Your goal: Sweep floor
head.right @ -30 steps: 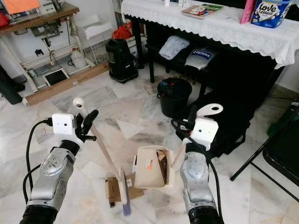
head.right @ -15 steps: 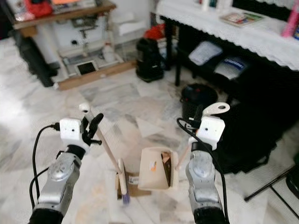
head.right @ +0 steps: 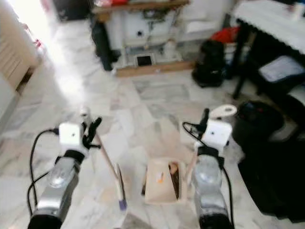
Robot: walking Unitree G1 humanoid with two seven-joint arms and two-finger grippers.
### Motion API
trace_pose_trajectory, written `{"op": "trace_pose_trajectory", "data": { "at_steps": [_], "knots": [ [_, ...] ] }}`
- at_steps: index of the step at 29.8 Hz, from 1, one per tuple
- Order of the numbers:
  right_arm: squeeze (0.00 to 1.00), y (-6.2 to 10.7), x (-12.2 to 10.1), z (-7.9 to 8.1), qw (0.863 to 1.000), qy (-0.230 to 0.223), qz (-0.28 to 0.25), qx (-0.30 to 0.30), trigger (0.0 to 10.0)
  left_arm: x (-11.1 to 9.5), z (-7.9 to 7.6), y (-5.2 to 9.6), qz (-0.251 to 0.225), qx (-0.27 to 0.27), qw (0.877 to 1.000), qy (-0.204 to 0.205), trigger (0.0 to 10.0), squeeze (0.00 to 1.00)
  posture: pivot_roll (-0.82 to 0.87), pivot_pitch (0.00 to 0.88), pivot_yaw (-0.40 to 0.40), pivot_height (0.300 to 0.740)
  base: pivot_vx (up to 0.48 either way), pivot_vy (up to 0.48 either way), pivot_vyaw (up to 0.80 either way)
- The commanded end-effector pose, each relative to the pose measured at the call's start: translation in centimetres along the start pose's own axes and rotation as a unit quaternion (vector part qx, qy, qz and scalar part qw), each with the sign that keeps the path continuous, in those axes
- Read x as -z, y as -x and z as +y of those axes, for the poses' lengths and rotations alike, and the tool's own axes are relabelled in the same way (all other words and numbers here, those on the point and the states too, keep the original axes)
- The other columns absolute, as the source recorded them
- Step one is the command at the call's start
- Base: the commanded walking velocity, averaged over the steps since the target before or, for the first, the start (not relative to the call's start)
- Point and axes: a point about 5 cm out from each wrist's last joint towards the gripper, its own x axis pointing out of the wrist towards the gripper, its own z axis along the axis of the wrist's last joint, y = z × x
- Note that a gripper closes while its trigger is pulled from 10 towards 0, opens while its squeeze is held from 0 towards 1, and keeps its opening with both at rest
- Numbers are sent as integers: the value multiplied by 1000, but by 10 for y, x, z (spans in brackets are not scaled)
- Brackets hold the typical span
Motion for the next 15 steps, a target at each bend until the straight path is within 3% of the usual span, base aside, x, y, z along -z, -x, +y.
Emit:
{"op": "trace_pose_trajectory", "data": {
  "at_steps": [1, 15],
  "knots": [
    [0, -7, -13, -2, 999, -11, -30, 6, 10000, -10, -2, -3, -30, 1, 999, -12, 10000, 0, 37, 0, 43, 740, 0, 0, 794],
    [0, -9, -13, -2, 999, -12, -29, 4, 10000, -10, -1, -3, -32, -8, 999, -15, 10000, 0, 43, 0, 38, 740, 0, 0, 795]
  ]
}}
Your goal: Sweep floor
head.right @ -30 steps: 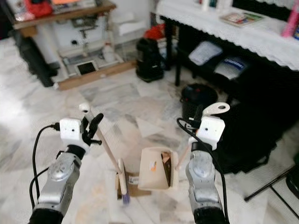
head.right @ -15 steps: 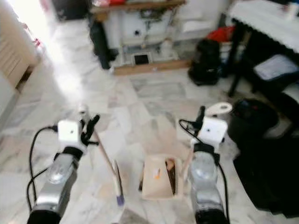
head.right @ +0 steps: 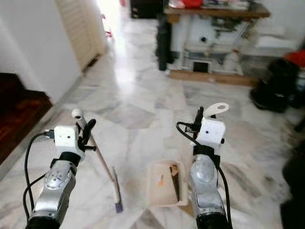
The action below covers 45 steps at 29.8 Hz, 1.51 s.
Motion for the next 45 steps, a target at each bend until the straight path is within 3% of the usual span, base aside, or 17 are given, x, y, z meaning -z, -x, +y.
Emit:
{"op": "trace_pose_trajectory", "data": {
  "at_steps": [1, 45],
  "knots": [
    [0, -6, -11, 2, 1000, -8, -25, 0, 10000, -11, 1, -4, -27, 0, 1000, -11, 10000, 0, 43, 0, 38, 740, 0, 0, 800],
    [0, -13, -14, 3, 1000, -15, -26, -6, 10000, -14, 0, -7, -34, -6, 999, -42, 10000, 0, 70, 0, 11, 740, 0, 0, 795]
  ]
}}
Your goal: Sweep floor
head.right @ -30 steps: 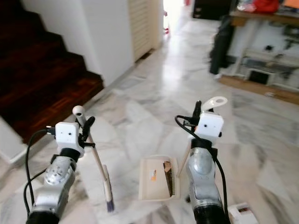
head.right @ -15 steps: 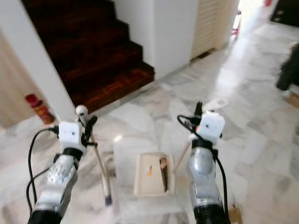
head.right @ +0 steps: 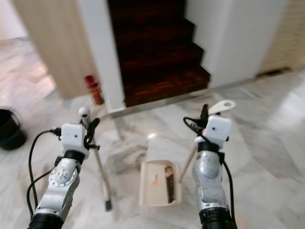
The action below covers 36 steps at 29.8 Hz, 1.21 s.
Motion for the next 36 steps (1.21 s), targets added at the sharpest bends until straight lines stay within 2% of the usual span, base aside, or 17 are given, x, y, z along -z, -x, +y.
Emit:
{"op": "trace_pose_trajectory", "data": {
  "at_steps": [1, 8, 28, 32, 36],
  "knots": [
    [0, -5, -11, -3, 1000, -14, -25, 10, 10000, -14, -4, -5, -33, 5, 999, -5, 10000, 0, 70, 0, 11, 740, 0, 0, 794],
    [0, -5, -6, -2, 999, -37, -4, 10, 10000, -15, -5, -4, -33, 2, 999, -5, 10000, 0, 77, 0, 8, 740, 0, 128, 113],
    [0, -6, 0, -3, 998, -49, 27, 4, 10000, -15, -6, -3, -31, 1, 1000, 1, 10000, 0, 80, 0, 7, 740, 0, 426, 0],
    [0, -6, 1, -1, 998, -52, 33, -1, 10000, -15, -7, -3, -29, 2, 1000, 2, 10000, 0, 78, 0, 10, 740, 0, 428, -688],
    [0, -7, 0, -1, 998, -52, 30, -1, 10000, -16, -7, -4, -30, 3, 1000, 2, 10000, 0, 80, 0, 11, 740, 0, 430, 0]
  ]
}}
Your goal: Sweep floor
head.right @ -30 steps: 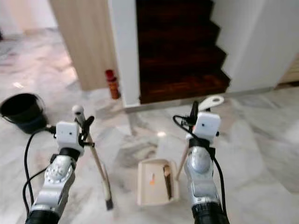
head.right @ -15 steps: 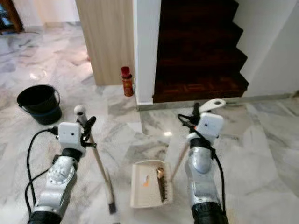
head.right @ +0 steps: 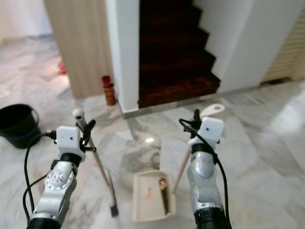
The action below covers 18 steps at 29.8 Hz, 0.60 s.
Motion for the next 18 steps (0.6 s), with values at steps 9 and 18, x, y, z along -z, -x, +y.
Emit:
{"op": "trace_pose_trajectory", "data": {
  "at_steps": [9, 18],
  "knots": [
    [0, -5, -9, -3, 1000, -1, -15, 5, 10000, -13, -4, -7, -26, 6, 1000, 0, 10000, 0, 79, 0, 13, 740, 0, 430, 0],
    [0, -6, -10, -2, 1000, 6, -17, -3, 10000, -15, -5, -8, -26, 8, 1000, 0, 10000, 0, 83, 0, 15, 740, 0, 432, 0]
  ]
}}
